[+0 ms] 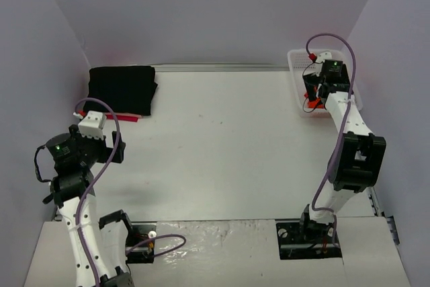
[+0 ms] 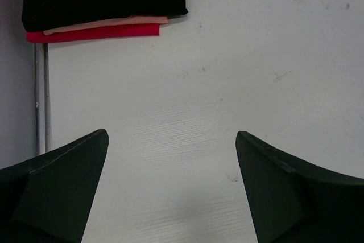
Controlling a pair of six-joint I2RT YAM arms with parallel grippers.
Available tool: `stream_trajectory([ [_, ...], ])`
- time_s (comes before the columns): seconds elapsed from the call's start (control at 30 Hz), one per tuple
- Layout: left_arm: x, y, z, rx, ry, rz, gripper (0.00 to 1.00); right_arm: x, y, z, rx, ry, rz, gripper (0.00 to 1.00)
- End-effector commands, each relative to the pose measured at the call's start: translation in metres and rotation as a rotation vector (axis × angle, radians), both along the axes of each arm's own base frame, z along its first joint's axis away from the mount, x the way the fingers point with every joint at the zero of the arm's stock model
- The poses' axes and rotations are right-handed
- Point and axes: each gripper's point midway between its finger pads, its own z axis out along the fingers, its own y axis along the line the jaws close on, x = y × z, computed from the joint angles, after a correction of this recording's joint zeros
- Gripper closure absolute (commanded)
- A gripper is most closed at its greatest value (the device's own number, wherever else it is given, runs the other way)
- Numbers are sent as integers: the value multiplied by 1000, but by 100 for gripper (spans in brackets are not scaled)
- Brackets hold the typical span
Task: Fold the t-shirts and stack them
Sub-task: Grab crumpled tshirt from bin with the right arm
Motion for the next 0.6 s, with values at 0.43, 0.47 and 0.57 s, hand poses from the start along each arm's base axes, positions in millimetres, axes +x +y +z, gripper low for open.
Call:
stream_trajectory([
  [0.43,1,-1,5,3,-15,-14,6,59,-41,-137,97,246,-104,8],
  [0.47,1,0,5,2,-15,-10,6,58,-41,-141,98,261,-103,8],
  [0.57,1,1,5,1,-13,-9,6,57,-43,-154,106,285,-103,24],
])
